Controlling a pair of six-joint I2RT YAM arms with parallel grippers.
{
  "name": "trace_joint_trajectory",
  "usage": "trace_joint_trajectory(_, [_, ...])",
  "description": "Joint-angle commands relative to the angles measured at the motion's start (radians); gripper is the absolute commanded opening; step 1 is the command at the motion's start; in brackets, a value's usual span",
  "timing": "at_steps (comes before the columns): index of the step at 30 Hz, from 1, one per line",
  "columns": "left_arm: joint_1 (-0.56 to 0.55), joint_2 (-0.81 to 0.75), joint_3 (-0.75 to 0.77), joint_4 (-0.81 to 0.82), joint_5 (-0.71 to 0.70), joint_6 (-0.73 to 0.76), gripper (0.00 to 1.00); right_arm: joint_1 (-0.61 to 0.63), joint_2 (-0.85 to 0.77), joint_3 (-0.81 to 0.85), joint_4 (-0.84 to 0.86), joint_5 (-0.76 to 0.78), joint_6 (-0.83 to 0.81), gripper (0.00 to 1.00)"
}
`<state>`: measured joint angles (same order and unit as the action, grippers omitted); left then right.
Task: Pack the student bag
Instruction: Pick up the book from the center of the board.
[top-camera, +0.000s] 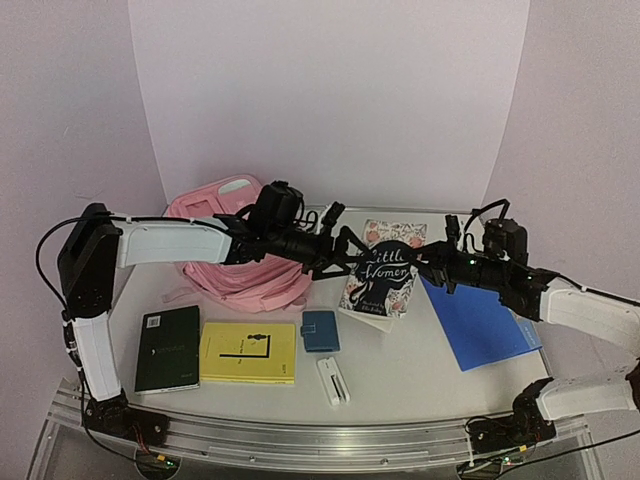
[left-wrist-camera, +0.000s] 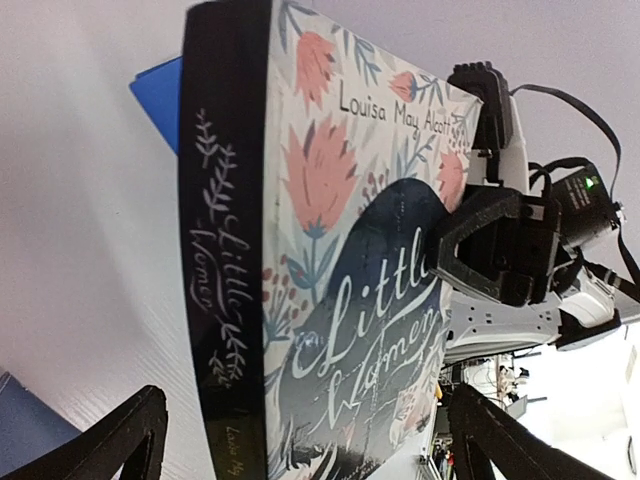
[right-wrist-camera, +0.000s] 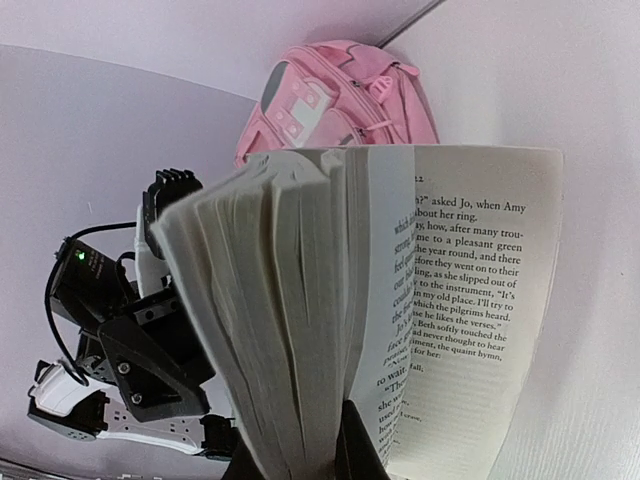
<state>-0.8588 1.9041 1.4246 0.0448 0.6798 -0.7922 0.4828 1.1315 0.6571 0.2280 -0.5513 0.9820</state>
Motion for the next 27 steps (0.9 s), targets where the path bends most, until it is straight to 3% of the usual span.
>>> trace_joint_trajectory(1, [-0.006,-0.013,0.008,0.064,0.101,0.031,0.98,0.0,-0.053,0.075,0.1,-0.059,-0.038,0.0])
trace_joint_trajectory(4, [-0.017,0.01,0.028,0.097,0.132,0.008,0.99,0.0,-0.079,0.078,0.104,-0.057,-0.041,0.0])
trace_joint_trajectory(7, [-0.03,0.009,0.011,0.194,0.167,-0.022,0.88,0.001,-0.093,0.077,0.105,-0.054,-0.04,0.0])
trace_joint_trajectory(14, [-0.045,-0.035,-0.065,0.307,0.19,-0.019,0.28,0.0,-0.072,0.054,0.103,-0.056,-0.056,0.04])
trace_joint_trajectory(17, [-0.045,-0.074,-0.09,0.252,0.171,0.018,0.03,0.0,-0.068,0.063,0.075,-0.048,-0.085,0.41])
trace_joint_trajectory(20, [-0.045,-0.114,-0.107,0.144,0.143,0.088,0.0,0.0,-0.068,0.108,-0.054,0.005,-0.185,0.64])
trace_joint_trajectory(23, [-0.045,-0.142,-0.109,0.018,0.159,0.163,0.0,0.0,-0.048,0.179,-0.254,0.055,-0.337,0.8])
trace_joint_trajectory(27, [-0.045,-0.166,-0.078,-0.174,0.229,0.278,0.01,0.001,0.0,0.261,-0.423,-0.019,-0.504,0.93])
